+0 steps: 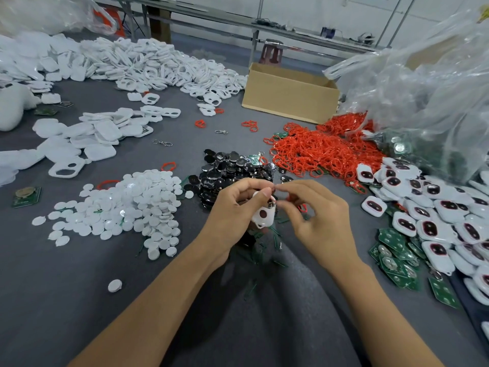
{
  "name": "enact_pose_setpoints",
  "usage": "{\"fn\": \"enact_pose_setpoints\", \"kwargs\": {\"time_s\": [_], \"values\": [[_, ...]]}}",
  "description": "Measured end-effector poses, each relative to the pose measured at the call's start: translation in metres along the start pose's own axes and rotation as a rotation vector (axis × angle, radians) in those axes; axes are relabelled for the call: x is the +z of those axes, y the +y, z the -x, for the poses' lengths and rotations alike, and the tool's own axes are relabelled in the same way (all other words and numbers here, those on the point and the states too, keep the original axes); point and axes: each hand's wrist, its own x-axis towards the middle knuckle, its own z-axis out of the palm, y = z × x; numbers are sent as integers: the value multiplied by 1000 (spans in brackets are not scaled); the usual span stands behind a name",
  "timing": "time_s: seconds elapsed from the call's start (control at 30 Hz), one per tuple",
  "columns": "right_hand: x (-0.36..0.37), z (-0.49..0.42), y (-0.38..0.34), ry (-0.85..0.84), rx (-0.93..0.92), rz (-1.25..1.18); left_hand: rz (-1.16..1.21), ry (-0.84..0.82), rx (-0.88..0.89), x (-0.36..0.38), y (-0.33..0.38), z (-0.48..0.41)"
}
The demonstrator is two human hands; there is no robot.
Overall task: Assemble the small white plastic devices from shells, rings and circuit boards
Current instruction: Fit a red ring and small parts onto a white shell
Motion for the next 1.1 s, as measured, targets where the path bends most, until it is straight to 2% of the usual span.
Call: {"fn": "enact_pose_setpoints", "kwargs": {"time_s": [0.13, 0.3, 0.53, 0.77, 0.93, 1.1], "values": [[-1, -2, 3, 39, 111, -85, 170, -101, -41, -1, 1, -1], [-1, -3, -2, 70, 180, -166, 178, -52, -63, -2, -1, -1], [1, -4, -12, 10, 172, -193, 61, -122, -53, -1, -1, 1], [-2, -6, -12, -12, 252, -316, 182, -138, -115, 0, 5, 2], [-3, -7, -9, -34, 238, -322, 221, -153, -144, 0, 6, 2], [-5, -8, -8, -44, 260, -427, 330, -174, -179, -1, 7, 3]]}}
